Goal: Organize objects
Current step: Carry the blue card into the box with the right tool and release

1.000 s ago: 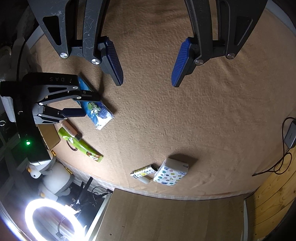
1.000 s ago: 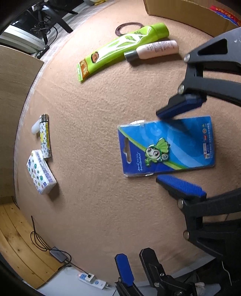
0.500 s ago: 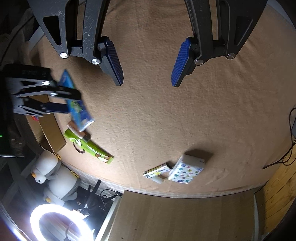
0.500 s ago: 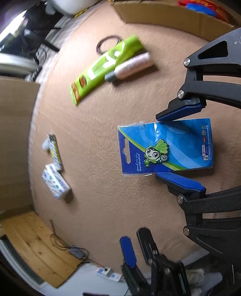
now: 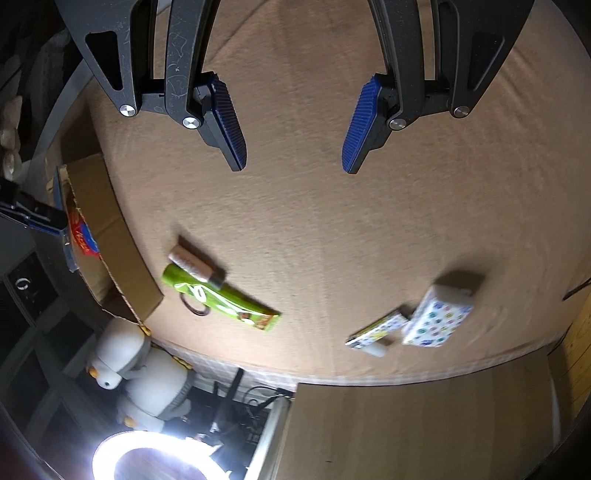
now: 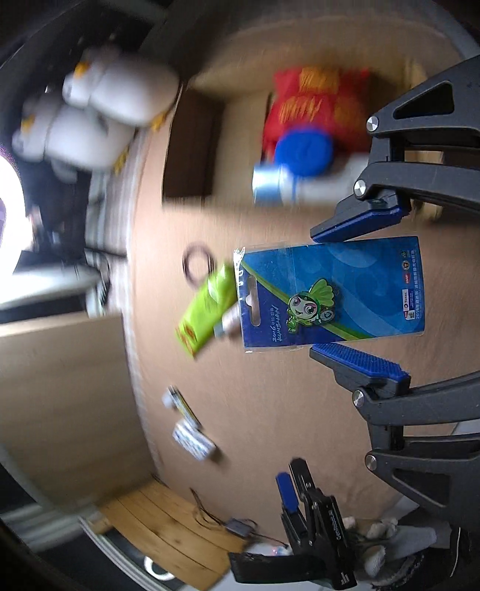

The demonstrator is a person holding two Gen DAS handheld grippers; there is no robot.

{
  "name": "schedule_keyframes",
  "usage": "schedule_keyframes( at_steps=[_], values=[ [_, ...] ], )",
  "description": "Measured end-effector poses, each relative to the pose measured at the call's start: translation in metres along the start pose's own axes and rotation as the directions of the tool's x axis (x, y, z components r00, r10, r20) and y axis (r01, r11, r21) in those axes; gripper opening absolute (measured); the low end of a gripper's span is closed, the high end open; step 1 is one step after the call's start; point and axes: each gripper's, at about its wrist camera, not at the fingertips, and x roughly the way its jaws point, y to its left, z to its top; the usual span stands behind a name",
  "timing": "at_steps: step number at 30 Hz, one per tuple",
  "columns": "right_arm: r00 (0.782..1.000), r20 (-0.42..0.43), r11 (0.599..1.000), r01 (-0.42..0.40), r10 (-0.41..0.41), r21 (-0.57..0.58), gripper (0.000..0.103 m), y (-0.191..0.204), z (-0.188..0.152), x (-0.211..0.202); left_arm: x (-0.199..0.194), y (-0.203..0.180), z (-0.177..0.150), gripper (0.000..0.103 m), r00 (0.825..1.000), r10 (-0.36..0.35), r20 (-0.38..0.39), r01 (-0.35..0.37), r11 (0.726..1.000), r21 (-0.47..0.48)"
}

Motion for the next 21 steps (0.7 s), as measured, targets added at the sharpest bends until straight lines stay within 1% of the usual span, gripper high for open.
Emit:
schedule_keyframes(
  at_steps=[4, 9, 15, 21],
  values=[
    [0.998, 0.02, 0.995, 0.054, -0.056, 0.085, 0.052, -0.037, -0.005, -0.011, 0.002, -0.017, 0.003, 0.058, 1.0, -0.012, -0.002, 0.012, 0.999, 0.034],
    [0.995, 0.022, 0.985, 0.096, -0.1, 0.146, 0.052, -0.063, -0.012, -0.011, 0.003, -0.029, 0.005, 0.058, 1.0, -0.019, -0.006, 0.02, 0.998, 0.061],
    [0.992, 0.005, 0.975, 0.126, -0.13, 0.183, 0.052, -0.082, -0.018, -0.001, 0.002, -0.031, 0.004, 0.058, 1.0, -0.017, -0.009, 0.017, 0.997, 0.071],
    [0.991, 0.001, 0.971, 0.133, -0.136, 0.197, 0.052, -0.086, -0.021, 0.003, 0.001, -0.028, 0.003, 0.058, 1.0, -0.01, -0.006, 0.01, 0.998, 0.069]
  ],
)
